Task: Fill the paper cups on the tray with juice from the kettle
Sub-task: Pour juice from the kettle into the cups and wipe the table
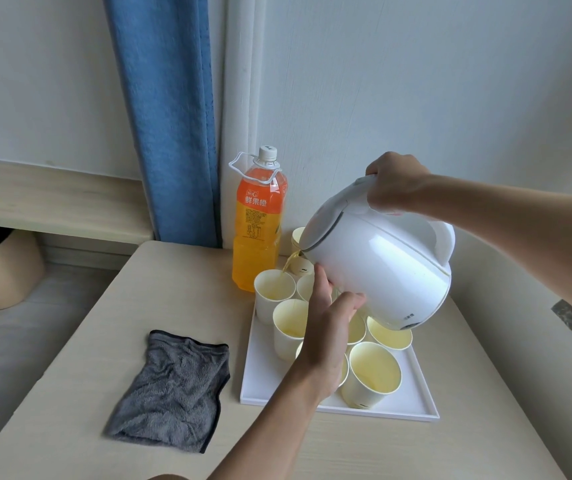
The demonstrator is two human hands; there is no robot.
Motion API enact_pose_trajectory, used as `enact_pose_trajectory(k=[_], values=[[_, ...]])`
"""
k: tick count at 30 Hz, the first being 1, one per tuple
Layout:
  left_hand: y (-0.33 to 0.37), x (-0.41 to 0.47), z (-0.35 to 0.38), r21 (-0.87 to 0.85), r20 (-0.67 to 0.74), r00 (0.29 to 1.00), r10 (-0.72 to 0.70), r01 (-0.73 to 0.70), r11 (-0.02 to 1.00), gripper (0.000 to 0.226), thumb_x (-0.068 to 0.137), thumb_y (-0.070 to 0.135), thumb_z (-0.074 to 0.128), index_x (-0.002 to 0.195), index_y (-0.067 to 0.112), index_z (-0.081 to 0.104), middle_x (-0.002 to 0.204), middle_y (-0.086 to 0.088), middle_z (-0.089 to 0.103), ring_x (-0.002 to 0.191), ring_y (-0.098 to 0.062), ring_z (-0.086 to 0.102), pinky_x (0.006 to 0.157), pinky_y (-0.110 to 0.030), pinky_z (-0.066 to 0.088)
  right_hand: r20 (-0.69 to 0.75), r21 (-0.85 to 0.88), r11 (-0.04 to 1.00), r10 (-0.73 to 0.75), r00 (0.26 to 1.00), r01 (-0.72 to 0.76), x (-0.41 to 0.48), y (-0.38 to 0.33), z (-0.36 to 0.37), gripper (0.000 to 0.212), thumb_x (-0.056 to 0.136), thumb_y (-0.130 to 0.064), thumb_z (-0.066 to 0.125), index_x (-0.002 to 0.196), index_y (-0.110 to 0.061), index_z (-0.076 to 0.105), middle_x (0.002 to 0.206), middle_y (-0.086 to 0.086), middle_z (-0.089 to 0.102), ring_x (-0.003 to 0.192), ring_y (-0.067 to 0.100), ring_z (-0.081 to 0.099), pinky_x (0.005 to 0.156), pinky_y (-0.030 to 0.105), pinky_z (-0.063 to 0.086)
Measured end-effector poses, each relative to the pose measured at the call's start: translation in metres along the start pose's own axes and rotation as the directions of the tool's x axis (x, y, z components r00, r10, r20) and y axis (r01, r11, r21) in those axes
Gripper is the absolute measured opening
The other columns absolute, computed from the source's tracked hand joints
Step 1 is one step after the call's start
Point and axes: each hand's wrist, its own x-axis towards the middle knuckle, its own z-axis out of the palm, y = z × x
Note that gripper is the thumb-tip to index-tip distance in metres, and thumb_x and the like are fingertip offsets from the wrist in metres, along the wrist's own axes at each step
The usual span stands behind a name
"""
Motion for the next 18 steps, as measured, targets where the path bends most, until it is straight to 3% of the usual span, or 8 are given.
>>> enact_pose_trajectory(k=[18], values=[[0.0015, -0.0008, 0.0014, -0.041, 0.003, 1.000, -0.013, 0.013, 0.999, 0.071, 0.079, 0.016, 0.055, 0.146, 0.038, 0.045, 0.135, -0.001, 0.066, 0.128, -0.014, 0.062, 0.099, -0.023, 0.048, -0.004, -0.049, 0.999, 0.009, 1.000, -0.009, 0.0019, -0.0043, 0.0010, 0.027, 0.068, 0.010, 0.043, 0.079, -0.007, 0.060, 0.071, 0.008, 0.050, 0.058, 0.022, 0.043, 0.048, 0.021, 0.030]])
